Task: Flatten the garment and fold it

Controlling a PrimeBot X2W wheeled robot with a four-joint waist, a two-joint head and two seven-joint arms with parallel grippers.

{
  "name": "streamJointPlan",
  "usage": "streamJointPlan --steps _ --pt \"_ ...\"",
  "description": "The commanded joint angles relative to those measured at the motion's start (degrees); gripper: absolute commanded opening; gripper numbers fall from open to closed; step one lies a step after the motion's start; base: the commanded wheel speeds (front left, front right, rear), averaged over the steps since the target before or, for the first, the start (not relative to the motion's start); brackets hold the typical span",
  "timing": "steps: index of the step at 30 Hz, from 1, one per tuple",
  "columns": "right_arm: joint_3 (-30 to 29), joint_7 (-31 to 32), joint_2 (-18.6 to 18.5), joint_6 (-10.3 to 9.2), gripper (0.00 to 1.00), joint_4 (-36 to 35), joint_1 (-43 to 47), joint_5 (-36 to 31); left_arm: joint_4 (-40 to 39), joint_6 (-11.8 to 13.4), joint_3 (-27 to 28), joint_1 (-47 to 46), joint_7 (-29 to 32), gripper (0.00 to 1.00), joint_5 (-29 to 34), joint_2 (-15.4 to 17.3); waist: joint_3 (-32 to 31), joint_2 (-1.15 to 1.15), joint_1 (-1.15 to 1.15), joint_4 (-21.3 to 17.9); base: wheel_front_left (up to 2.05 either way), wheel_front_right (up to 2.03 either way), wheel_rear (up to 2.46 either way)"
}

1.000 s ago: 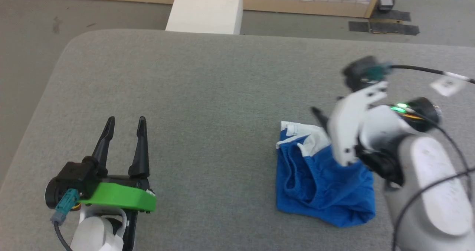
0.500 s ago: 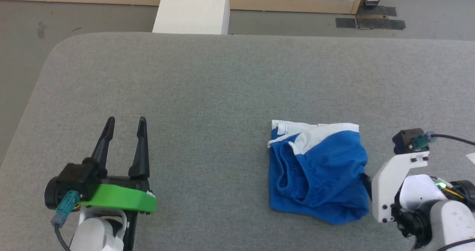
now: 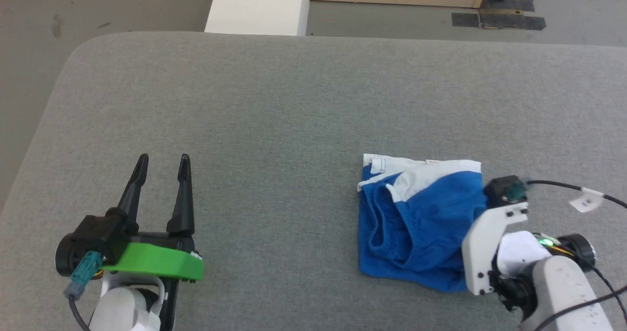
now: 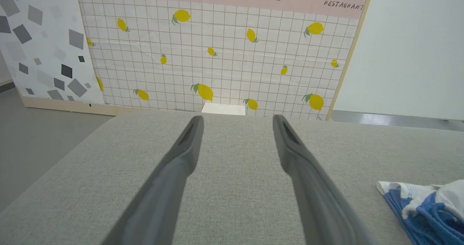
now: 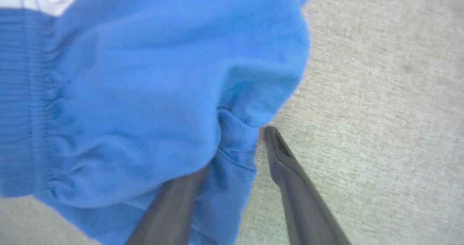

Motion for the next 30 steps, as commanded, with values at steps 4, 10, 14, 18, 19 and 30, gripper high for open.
streamJointPlan --steps 4,10,14,18,19,30 --pt "3.4 0.5 -2.7 -0.09 0.0 0.7 -1.4 1.0 -0.4 -0.4 0.4 0.7 -0.3 1.0 -0.4 0.8 0.1 0.0 0.0 -5.2 0.0 0.0 0.0" --pt "10.1 3.3 -11.0 -0.09 0.0 -1.7 -5.4 4.0 -2.9 -0.4 3.4 1.9 -0.3 1.0 -0.5 0.8 2.0 0.0 0.0 -14.3 0.0 0.0 0.0" --pt "11.4 5.0 -16.8 -0.09 0.0 -2.8 -8.2 6.7 -5.0 -0.4 3.3 1.1 -0.3 1.0 -0.5 1.6 4.7 0.0 0.0 -19.2 0.0 0.0 0.0" --pt "9.7 4.0 -22.3 -0.09 0.0 -2.4 -10.5 7.7 -7.0 -0.4 2.2 -0.5 -0.3 1.0 -0.3 3.2 8.3 0.0 0.0 -21.6 0.0 0.0 0.0" --pt "8.9 3.5 -23.2 -0.09 0.0 -2.1 -11.0 7.6 -7.5 -0.4 1.9 -0.8 -0.3 1.0 -0.2 3.7 9.2 0.0 0.0 -21.8 0.0 0.0 0.0" --pt "-6.2 -5.3 -25.8 -0.09 0.0 4.0 -15.9 -1.1 -12.5 -0.4 1.8 -3.2 0.9 1.0 -1.3 10.0 19.1 0.0 0.0 -20.3 0.0 0.0 0.0"
